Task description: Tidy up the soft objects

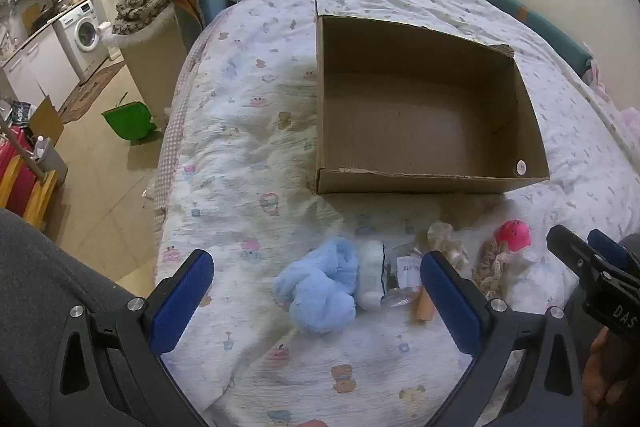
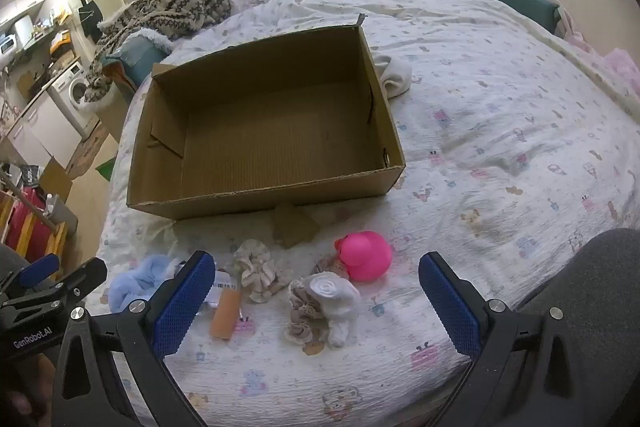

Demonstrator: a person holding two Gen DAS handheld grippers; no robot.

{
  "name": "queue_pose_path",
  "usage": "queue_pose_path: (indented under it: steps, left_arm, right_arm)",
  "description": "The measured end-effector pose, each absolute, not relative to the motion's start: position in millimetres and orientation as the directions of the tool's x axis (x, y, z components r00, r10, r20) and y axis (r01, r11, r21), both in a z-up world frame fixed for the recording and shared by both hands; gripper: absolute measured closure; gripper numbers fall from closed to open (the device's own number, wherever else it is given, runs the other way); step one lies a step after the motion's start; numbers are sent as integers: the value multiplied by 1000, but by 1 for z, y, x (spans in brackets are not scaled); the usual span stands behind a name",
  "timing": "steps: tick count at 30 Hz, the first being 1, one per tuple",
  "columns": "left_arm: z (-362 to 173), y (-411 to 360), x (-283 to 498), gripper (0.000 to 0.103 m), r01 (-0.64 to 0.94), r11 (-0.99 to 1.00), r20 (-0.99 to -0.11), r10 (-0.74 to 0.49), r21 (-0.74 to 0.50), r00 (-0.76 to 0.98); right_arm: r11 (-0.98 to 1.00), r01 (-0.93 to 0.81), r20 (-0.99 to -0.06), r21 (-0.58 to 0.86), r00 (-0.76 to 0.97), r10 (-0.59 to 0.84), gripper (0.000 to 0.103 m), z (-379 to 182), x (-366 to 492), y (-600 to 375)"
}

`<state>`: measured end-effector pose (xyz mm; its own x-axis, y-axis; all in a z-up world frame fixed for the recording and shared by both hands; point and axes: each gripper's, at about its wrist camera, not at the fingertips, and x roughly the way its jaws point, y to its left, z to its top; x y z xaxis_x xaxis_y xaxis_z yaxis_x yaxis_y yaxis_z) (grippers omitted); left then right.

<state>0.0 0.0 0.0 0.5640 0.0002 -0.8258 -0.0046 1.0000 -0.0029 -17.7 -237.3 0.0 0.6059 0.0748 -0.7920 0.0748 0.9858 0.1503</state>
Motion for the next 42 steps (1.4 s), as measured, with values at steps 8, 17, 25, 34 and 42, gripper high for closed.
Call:
queue_pose_path:
  steps: [8,17,25,34,42]
  left_arm:
    - [-2,0,-2,0,-6,1000,-828,0,-5,561]
    - [-2,1,-1,0,-9,1000,-831,-4,-11,556]
    - [-1,2,0,0,-10,1000,-832,-4,-12,555]
    - [-1,2,0,0,-8,1000,-832,-4,-10,555]
    - [-1,2,0,0,-10,1000,-832,-2,-9,555]
  right_arm:
    - [986,76,-795,148,602,73,0,0,-17,-238]
    - [986,79,-795,150,602,73,0,0,-17,-238]
    - [986,76,-796,149,601,74,0,0,-18,-238]
    - [986,78,-796,150,601,74,0,0,-18,-238]
    - [986,76,-796,150,601,75,0,0,-18,-238]
